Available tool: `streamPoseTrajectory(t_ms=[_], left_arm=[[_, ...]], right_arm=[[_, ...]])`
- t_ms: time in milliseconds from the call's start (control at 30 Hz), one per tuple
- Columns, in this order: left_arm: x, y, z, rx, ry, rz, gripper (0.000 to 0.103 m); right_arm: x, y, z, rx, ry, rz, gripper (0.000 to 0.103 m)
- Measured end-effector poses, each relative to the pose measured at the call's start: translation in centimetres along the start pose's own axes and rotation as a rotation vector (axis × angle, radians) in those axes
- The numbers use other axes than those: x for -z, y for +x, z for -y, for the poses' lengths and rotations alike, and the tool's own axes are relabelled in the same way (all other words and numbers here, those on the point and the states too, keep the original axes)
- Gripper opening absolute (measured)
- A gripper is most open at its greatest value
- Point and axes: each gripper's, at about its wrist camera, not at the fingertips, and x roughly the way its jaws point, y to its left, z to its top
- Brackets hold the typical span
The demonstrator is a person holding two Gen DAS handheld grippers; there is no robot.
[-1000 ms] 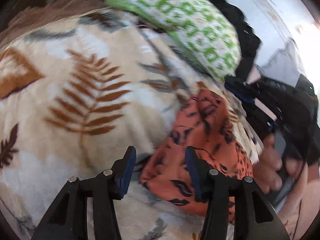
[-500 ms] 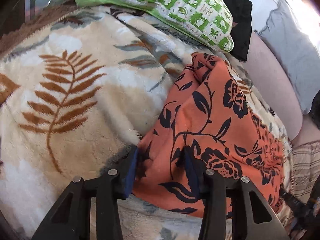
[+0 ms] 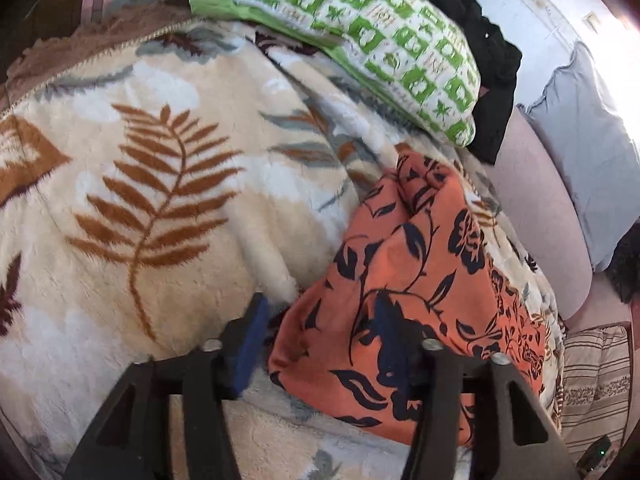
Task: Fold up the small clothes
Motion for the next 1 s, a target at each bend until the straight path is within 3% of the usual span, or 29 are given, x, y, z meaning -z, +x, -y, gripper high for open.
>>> streamPoseTrajectory(t_ms=[67, 167, 267, 367, 400, 433, 533, 600, 700, 733, 767, 800, 833, 900, 933, 1000], left_arm=[[0.4, 0.6, 0.2, -0.016, 0.01, -0.024, 0.068], [0.9, 1.5, 0.7, -0.033, 0.045, -0.057, 0.069], [1.5, 1.4, 1.5, -0.028, 0.089, -0.046, 0.068], [2.1, 1.1, 2.6, -0.02, 0.151, -0.028, 0.068], [2.1, 1.2, 2.9, -0.034, 0.173, -0.017, 0.065], [2.2, 1.2, 3.0, -0.047, 0.188, -0.008, 0.05], [1.9, 0.9, 2.7, -0.047, 0.184, 0.024, 0.034], [1.6, 0.1, 2.1, -0.008, 0.158, 0.05, 0.032], [1.0, -0.8, 2.2, 0.022, 0.157, 0.102, 0.034], [0.9, -0.9, 2.3, 0.013, 0.168, 0.108, 0.042], [0.9, -0.7, 2.5, -0.006, 0.18, 0.105, 0.05], [0.9, -0.5, 2.6, -0.03, 0.191, 0.098, 0.065], [1.1, -0.1, 2.6, -0.05, 0.196, 0.088, 0.068], [1.2, 0.8, 2.5, -0.069, 0.201, 0.056, 0.068], [1.5, 1.0, 2.5, -0.065, 0.21, 0.041, 0.068], [1.9, 1.7, 3.0, -0.084, 0.258, 0.019, 0.068]], right_arm=[[-0.6, 0.2, 1.2, 0.037, 0.009, 0.0, 0.007], [-1.2, 0.7, 3.3, -0.043, 0.105, -0.022, 0.007], [-2.3, 0.2, 3.9, -0.061, 0.129, 0.019, 0.007], [-2.7, -1.3, 4.8, -0.207, 0.198, 0.102, 0.007], [-2.7, -1.6, 4.9, -0.242, 0.208, 0.127, 0.007], [-2.7, -1.8, 4.8, -0.262, 0.203, 0.149, 0.007], [-2.8, -1.8, 3.6, -0.311, 0.15, 0.19, 0.007], [-2.9, -1.7, 3.4, -0.359, 0.148, 0.18, 0.007], [-2.3, -4.1, 3.2, -0.489, 0.143, 0.316, 0.007], [-2.0, -4.8, 3.0, -0.528, 0.133, 0.363, 0.011], [-1.6, -5.1, 2.7, -0.54, 0.118, 0.385, 0.039], [-1.4, -4.8, 2.3, -0.502, 0.11, 0.349, 0.067], [-1.5, -4.3, 2.1, -0.468, 0.118, 0.306, 0.1], [-1.3, -3.9, 2.6, -0.478, 0.169, 0.296, 0.097], [-1.3, -4.2, 3.0, -0.452, 0.191, 0.314, 0.093], [-1.9, -4.1, 3.6, -0.365, 0.189, 0.27, 0.089]])
